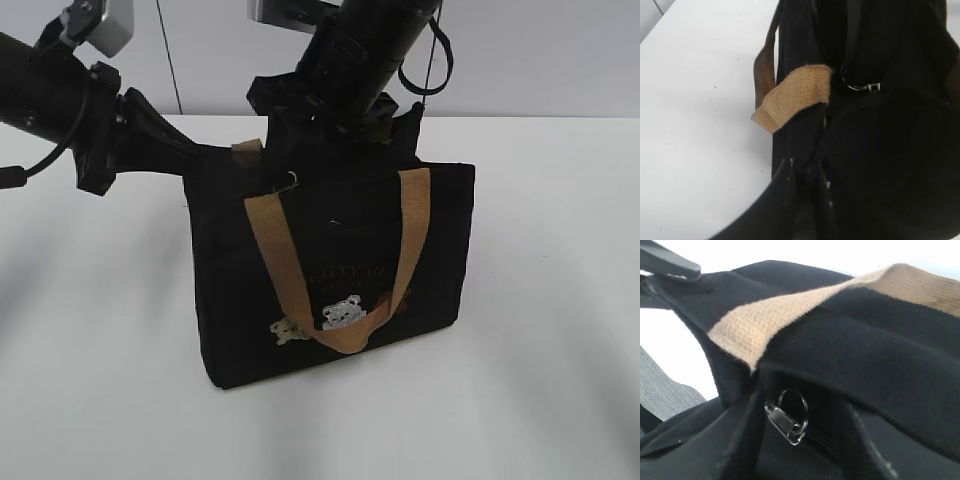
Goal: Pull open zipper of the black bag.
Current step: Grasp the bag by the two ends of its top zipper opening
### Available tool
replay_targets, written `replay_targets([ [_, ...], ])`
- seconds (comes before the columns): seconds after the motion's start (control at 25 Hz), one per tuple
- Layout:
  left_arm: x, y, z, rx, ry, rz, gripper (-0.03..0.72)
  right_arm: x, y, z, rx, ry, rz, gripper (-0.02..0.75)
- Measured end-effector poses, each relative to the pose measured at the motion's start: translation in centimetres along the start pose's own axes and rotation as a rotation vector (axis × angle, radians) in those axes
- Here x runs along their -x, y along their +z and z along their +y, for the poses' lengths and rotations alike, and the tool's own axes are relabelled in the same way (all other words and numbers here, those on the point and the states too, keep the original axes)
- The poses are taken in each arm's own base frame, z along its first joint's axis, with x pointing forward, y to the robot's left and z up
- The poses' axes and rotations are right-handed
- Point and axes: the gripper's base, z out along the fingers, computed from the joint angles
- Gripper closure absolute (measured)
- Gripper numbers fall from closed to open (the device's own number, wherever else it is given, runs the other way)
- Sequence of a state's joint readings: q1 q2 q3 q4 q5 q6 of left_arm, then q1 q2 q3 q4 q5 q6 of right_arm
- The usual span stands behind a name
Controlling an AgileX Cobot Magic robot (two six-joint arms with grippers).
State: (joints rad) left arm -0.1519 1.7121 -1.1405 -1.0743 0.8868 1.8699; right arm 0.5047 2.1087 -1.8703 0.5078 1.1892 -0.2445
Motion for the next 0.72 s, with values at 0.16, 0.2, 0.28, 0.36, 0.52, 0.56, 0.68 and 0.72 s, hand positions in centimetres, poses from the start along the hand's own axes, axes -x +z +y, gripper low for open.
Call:
replay_targets([
  [0.16, -0.01, 0.00, 0.00, 0.000, 0.001, 0.001, 0.636, -0.01, 0.09, -0.04, 0.000, 0.000, 0.003, 0.423],
  [0.2, -0.01, 0.00, 0.01, 0.001, 0.001, 0.001, 0.636, -0.01, 0.27, -0.13, 0.000, 0.001, 0.006, 0.440],
  [0.28, -0.01, 0.00, 0.01, 0.002, 0.001, 0.001, 0.636, -0.02, 0.59, -0.30, 0.001, 0.005, 0.013, 0.479],
  [0.36, -0.01, 0.00, 0.01, 0.002, 0.001, 0.001, 0.636, -0.02, 0.63, -0.32, 0.001, 0.004, 0.013, 0.503],
  [0.52, -0.01, 0.00, 0.02, 0.002, 0.001, 0.001, 0.636, 0.01, 0.63, -0.33, 0.000, -0.009, 0.010, 0.557],
  [0.56, -0.01, 0.00, 0.02, 0.002, 0.001, 0.001, 0.636, 0.02, 0.63, -0.33, 0.000, -0.020, 0.009, 0.592],
  [0.68, -0.01, 0.00, 0.02, 0.003, 0.000, 0.001, 0.636, 0.04, 0.63, -0.30, 0.003, -0.064, 0.007, 0.719],
  [0.72, -0.01, 0.00, 0.02, 0.003, 0.000, 0.001, 0.636, 0.07, 0.63, -0.23, 0.010, -0.077, 0.003, 0.738],
])
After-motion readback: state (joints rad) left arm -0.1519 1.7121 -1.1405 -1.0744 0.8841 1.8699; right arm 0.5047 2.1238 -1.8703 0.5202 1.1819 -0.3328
